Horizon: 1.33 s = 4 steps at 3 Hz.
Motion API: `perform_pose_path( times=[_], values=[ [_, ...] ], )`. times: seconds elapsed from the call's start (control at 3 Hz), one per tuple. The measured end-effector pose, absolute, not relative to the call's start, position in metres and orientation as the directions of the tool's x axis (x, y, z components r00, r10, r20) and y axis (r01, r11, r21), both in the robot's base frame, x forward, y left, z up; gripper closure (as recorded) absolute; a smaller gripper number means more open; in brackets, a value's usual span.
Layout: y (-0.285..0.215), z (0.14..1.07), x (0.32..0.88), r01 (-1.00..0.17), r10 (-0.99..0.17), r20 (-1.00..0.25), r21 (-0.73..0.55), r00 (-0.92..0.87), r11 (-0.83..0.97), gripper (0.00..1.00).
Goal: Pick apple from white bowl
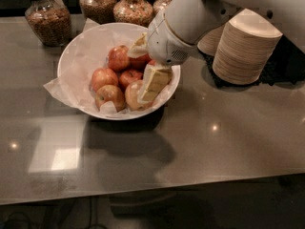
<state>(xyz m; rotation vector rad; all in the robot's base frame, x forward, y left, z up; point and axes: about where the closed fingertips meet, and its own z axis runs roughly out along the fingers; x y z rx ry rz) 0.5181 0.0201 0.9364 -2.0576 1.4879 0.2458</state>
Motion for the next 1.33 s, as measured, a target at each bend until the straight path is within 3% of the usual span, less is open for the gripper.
perform_pose_path(
  times=[1.33],
  values=[
    [0.026,0.902,0.526,-0.925,-0.833,-0.427,-0.295,0.352,-0.239,0.29]
  ],
)
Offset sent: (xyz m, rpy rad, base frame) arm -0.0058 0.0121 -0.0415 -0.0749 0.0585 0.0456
